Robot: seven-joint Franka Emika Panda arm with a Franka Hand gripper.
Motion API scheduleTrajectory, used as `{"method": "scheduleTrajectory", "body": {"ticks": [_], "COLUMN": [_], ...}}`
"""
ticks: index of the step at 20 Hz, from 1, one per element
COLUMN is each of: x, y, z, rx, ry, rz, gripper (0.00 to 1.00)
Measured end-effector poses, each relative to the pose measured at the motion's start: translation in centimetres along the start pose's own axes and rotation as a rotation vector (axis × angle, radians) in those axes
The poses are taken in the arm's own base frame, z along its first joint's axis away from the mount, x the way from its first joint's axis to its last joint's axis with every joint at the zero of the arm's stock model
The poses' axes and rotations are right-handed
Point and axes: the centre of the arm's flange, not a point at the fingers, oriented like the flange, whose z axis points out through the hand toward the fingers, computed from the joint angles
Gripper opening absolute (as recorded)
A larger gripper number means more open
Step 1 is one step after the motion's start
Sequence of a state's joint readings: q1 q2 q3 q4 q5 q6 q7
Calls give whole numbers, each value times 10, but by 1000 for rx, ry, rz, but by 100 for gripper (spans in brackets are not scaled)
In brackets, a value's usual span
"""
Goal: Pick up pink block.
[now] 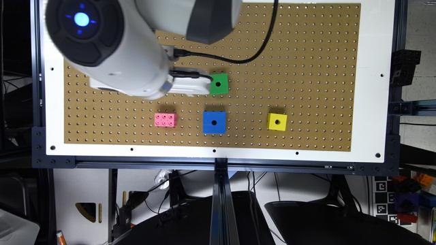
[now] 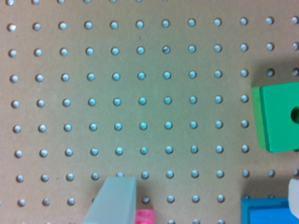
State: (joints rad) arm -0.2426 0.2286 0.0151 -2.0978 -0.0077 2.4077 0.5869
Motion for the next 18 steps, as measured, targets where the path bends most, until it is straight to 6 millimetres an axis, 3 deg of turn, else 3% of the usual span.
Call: {"method": "scheduleTrajectory", "body": {"ticks": [4,7,18], "x": [31,40,44], "y": [8,3,-8], "z": [5,9,5], "rx": [3,1,4], "ry": [10,4,2], "rz": [-1,-1,-12], "gripper": [100,100,100]}}
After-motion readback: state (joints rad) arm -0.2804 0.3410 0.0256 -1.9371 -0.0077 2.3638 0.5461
